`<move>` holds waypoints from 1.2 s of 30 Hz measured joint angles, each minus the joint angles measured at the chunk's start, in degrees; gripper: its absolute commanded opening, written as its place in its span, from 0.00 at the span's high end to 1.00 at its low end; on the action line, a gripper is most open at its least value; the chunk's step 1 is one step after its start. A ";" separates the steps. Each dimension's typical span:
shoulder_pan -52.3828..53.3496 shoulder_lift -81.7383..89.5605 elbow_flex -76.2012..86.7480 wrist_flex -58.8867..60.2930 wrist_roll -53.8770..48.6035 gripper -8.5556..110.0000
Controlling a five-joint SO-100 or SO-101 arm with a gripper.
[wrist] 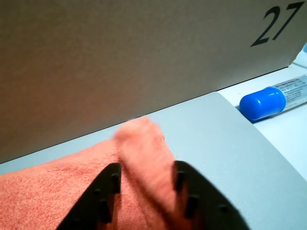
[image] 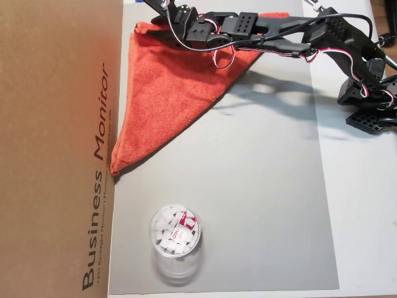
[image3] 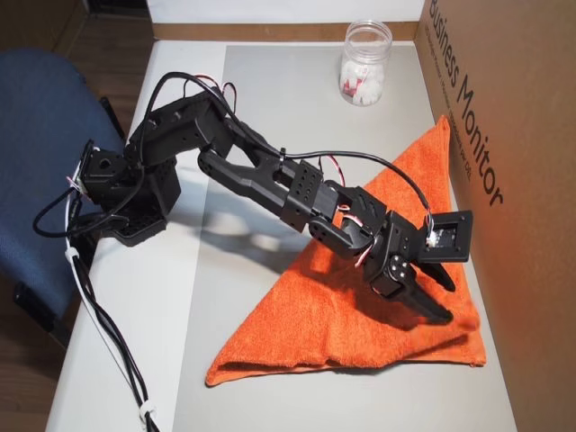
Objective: Fold the blanket.
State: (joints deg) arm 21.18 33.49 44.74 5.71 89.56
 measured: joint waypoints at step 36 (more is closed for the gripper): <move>1.67 34.19 37.00 0.00 10.46 0.80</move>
State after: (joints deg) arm 22.85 67.68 81.74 5.71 100.02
